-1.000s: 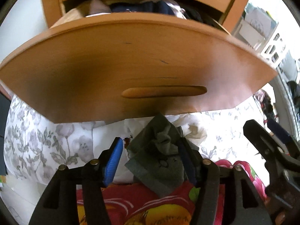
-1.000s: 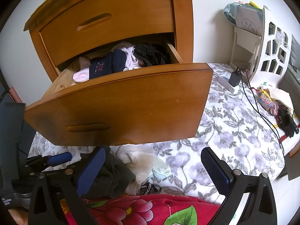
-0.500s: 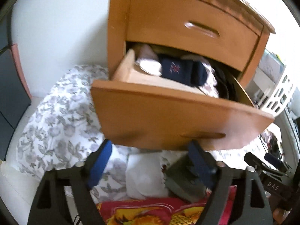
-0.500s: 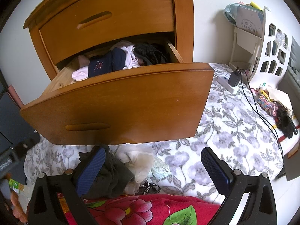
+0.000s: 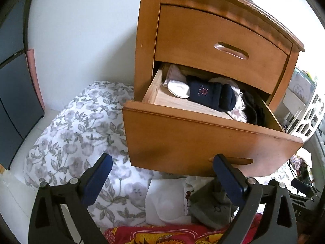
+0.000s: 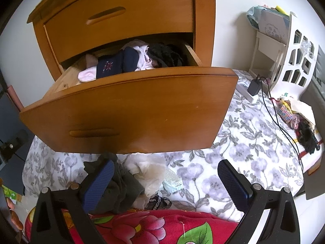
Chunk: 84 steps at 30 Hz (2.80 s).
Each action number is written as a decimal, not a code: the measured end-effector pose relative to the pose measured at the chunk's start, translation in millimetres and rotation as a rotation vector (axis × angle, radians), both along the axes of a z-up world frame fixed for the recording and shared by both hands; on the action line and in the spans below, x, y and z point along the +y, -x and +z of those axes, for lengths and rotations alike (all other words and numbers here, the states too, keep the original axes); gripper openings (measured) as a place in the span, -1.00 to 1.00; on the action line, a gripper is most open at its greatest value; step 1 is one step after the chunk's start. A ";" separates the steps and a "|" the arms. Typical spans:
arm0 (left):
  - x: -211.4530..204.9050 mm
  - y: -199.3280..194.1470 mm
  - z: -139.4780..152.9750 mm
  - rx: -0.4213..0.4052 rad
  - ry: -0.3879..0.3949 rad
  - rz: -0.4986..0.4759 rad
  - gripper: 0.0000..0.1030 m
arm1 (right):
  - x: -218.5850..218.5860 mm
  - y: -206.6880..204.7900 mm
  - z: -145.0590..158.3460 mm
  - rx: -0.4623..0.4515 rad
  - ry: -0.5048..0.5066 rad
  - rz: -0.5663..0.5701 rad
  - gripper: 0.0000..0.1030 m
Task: Organize soft objects
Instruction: 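Withdraw the left gripper from the released grey cloth, then reach the right gripper into the drawer toward the black garment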
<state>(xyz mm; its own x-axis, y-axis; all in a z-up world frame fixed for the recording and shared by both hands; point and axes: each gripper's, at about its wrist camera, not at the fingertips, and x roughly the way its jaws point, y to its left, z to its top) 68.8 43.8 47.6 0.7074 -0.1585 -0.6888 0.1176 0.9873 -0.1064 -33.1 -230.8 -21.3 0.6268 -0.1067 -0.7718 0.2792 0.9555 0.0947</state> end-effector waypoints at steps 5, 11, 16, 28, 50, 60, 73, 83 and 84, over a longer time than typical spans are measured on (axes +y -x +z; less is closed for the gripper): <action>0.5 1.6 1.0 -0.016 -0.012 0.013 0.94 | 1.5 -2.5 -1.5 0.014 0.000 0.013 1.00; 2.7 2.7 2.9 -0.028 -0.016 0.024 0.94 | 3.5 -3.7 -2.0 0.022 0.007 0.027 1.00; 3.7 3.6 6.9 -0.059 -0.006 0.009 0.94 | 4.2 -3.8 -2.0 0.024 0.006 0.033 1.00; -0.1 5.4 8.1 -0.077 -0.002 -0.041 0.94 | 6.1 -3.7 2.4 0.008 0.005 0.060 1.00; -5.7 8.5 6.0 -0.111 -0.091 -0.004 0.94 | 17.8 -24.7 70.7 -0.151 0.067 0.184 1.00; -8.8 7.6 2.6 -0.104 -0.112 -0.001 0.94 | 0.0 -74.5 143.8 -0.221 0.188 0.231 1.00; -3.7 4.0 -1.6 -0.079 -0.098 0.014 0.94 | 2.6 -153.3 148.0 -0.078 0.286 0.276 0.91; -3.6 1.3 -3.9 -0.064 -0.089 0.008 0.94 | -12.1 -203.7 81.6 0.192 0.330 0.288 0.49; -3.7 1.3 -3.9 -0.064 -0.089 0.007 0.94 | -14.1 -206.7 76.8 0.204 0.335 0.279 0.46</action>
<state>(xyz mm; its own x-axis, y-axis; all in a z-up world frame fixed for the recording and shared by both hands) 67.5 40.1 43.7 0.7514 -0.0941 -0.6531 0.1147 0.9933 -0.0111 173.6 -244.9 55.5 0.5062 -0.2197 -0.8340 -0.0115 0.9652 -0.2613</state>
